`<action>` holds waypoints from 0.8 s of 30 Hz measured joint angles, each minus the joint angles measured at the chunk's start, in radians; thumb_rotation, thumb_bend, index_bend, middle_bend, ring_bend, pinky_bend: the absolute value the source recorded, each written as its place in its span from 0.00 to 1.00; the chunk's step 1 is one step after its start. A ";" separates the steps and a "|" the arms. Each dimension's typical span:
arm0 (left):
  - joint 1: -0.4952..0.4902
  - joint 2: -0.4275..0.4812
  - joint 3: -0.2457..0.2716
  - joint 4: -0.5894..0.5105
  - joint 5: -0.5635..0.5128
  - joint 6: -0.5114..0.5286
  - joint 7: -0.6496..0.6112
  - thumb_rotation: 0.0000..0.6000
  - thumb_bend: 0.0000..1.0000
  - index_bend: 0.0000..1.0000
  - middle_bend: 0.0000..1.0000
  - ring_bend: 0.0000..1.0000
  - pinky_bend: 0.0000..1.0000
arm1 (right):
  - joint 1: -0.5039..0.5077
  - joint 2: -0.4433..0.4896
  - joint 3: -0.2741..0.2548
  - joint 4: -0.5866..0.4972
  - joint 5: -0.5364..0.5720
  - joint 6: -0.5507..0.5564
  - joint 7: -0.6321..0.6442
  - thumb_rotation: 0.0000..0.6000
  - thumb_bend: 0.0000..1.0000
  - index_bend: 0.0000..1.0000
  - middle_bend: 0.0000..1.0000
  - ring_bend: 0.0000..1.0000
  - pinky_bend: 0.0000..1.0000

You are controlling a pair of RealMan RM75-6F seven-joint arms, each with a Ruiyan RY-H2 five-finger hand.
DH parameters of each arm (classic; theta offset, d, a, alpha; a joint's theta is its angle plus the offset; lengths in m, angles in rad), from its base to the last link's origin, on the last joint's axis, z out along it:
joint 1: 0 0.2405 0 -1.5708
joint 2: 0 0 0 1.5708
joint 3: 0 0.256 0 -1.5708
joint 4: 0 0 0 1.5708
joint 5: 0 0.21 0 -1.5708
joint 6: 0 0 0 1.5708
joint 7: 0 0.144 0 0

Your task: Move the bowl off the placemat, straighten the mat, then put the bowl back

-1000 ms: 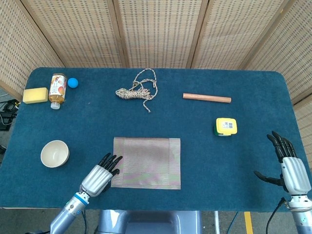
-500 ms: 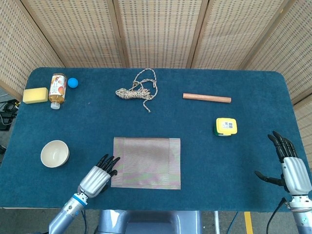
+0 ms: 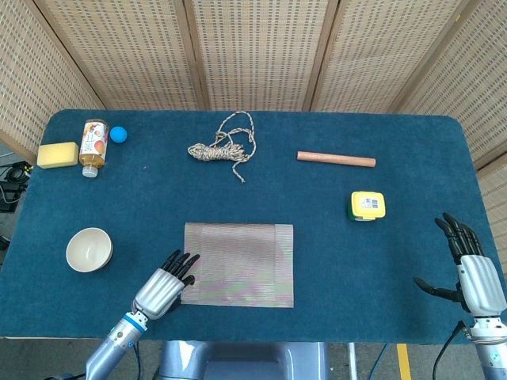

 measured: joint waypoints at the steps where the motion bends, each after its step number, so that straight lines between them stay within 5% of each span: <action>1: 0.000 -0.003 0.000 0.002 0.000 0.000 0.000 1.00 0.26 0.39 0.00 0.00 0.00 | 0.000 0.000 0.000 0.000 0.000 0.000 0.000 1.00 0.15 0.00 0.00 0.00 0.00; 24: -0.006 -0.069 -0.018 0.047 -0.020 0.003 0.030 1.00 0.26 0.40 0.00 0.00 0.00 | 0.000 0.000 -0.002 -0.004 0.000 -0.006 -0.004 1.00 0.15 0.00 0.00 0.00 0.00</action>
